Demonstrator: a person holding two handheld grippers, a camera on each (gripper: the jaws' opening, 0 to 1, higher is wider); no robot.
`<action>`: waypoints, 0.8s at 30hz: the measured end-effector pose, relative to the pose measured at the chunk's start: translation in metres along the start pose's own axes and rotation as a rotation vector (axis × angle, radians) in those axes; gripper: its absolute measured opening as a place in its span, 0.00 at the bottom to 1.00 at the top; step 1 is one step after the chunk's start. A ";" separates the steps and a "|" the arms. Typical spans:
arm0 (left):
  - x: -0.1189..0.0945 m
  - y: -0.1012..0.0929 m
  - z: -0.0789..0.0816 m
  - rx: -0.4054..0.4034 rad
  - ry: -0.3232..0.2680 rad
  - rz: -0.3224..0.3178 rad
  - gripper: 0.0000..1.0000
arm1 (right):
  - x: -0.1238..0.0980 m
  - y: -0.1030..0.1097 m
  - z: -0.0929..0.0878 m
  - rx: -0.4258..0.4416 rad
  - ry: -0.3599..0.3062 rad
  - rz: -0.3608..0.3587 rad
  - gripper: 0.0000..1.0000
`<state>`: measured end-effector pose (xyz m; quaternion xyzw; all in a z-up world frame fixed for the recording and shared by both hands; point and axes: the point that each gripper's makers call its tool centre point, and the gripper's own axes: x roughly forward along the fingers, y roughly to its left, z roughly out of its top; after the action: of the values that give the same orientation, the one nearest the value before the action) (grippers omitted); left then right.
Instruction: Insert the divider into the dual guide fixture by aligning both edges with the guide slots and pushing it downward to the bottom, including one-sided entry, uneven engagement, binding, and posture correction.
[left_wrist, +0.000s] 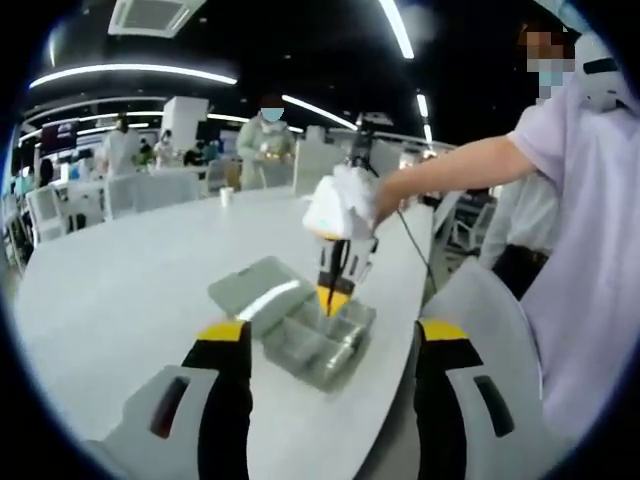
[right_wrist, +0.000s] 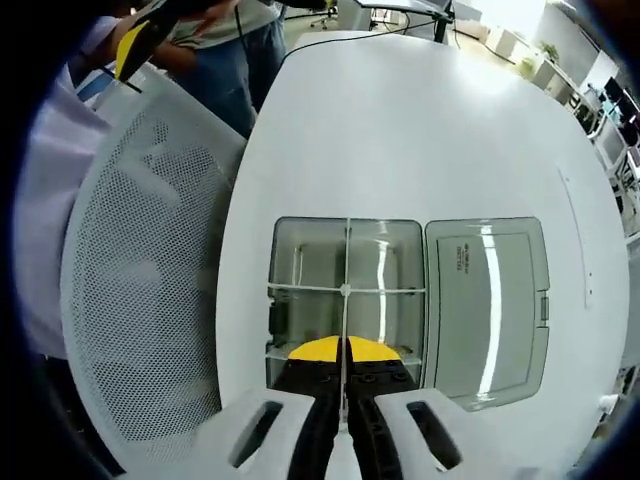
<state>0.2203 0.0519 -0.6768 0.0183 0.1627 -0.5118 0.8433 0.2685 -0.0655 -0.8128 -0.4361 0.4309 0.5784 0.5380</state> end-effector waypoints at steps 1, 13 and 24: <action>0.000 0.000 0.000 0.000 0.000 0.000 0.64 | 0.001 0.000 0.000 0.000 0.004 0.002 0.00; -0.002 0.002 -0.002 -0.006 -0.003 0.008 0.64 | 0.017 0.000 -0.005 0.015 0.047 0.024 0.00; -0.002 0.004 -0.003 -0.016 -0.007 0.014 0.64 | 0.029 0.001 -0.010 0.013 0.069 0.026 0.00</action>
<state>0.2217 0.0564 -0.6794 0.0112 0.1639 -0.5048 0.8475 0.2670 -0.0684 -0.8434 -0.4469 0.4585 0.5671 0.5181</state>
